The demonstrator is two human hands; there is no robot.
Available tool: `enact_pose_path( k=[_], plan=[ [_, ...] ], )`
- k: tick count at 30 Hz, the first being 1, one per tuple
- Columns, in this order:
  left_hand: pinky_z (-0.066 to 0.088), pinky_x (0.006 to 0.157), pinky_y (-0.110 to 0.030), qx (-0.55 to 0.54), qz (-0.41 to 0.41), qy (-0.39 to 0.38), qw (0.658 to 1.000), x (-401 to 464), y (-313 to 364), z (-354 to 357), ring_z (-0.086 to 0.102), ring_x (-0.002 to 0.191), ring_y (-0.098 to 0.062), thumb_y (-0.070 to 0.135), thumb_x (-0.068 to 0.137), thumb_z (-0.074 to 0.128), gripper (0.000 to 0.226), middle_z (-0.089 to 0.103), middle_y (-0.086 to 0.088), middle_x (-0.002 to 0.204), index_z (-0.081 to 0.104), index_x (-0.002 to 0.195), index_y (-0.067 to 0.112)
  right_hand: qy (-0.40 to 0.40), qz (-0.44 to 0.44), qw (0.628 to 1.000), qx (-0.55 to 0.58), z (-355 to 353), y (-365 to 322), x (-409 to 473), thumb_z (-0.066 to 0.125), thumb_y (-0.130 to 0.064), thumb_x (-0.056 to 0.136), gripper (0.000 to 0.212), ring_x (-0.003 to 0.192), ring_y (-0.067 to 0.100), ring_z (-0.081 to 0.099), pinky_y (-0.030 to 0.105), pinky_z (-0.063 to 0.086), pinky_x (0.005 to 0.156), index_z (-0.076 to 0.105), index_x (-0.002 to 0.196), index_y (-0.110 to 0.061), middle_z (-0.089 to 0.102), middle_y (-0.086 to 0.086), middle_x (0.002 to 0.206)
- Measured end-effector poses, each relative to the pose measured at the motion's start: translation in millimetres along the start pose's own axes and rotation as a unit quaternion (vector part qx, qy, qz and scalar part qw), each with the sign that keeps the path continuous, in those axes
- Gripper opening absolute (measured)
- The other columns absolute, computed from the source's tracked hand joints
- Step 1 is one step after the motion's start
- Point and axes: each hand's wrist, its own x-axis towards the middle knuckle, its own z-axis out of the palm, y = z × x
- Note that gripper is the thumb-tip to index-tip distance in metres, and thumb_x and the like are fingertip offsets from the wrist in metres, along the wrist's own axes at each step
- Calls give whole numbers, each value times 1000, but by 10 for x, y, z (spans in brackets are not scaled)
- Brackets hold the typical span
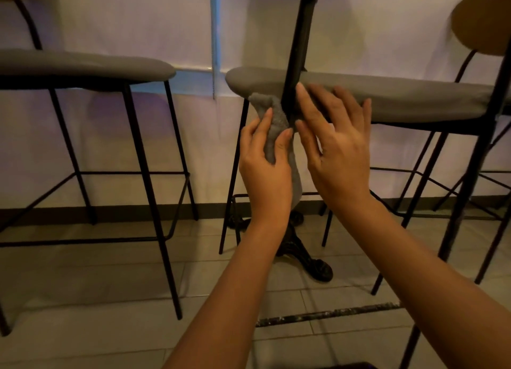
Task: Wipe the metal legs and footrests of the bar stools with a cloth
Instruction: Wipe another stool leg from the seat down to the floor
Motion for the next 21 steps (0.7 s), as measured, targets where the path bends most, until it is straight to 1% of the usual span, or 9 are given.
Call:
enact_pose_path(
  k=[2,3,5,8,13,17,21],
  plan=[
    [39,87,-3,-14,-14,0,1000,9,-20,0,51,98,10,12,89,57,34,54,1,112,54,122,7,17,-4,1000,-8,29,8,29,37,-36,97,40,125,27,37,56,20,108,42,136,-26,52,5,131],
    [39,86,-3,-17,-18,-1,1000,14,-21,0,51,96,11,12,89,57,33,54,3,109,55,121,8,25,-3,1000,-12,42,6,44,37,-37,97,40,123,27,38,56,21,107,42,135,-28,54,5,128],
    [41,87,-6,-19,-15,0,1000,18,-12,-3,52,96,8,12,88,57,31,55,3,108,56,119,8,33,1,999,-16,63,-3,71,38,-38,97,39,120,27,38,57,23,105,42,135,-30,55,6,125],
    [44,88,-11,-22,-7,3,1000,-17,-39,-14,55,97,0,10,88,57,28,57,-2,106,57,116,7,40,3,999,-21,80,-12,70,39,-39,97,39,118,28,39,57,24,104,43,134,-30,56,7,123],
    [43,87,-11,-1,-3,12,1000,-164,-133,-85,54,95,0,7,87,58,27,58,-9,104,57,114,3,33,12,999,-24,84,-47,70,40,-39,96,40,119,28,39,57,19,107,45,134,-27,56,8,123],
    [42,90,-9,12,11,17,1000,-137,-75,-72,53,100,1,4,87,57,30,56,-10,110,56,117,0,29,15,999,-22,71,-44,70,43,-37,95,40,120,29,40,57,18,108,45,134,-27,56,8,123],
    [43,95,-13,25,39,31,998,22,13,13,53,106,-8,4,87,56,32,55,-14,113,56,120,0,20,6,1000,-11,42,-31,69,43,-36,95,39,119,30,43,56,21,107,47,132,-27,56,8,123]
  ],
)
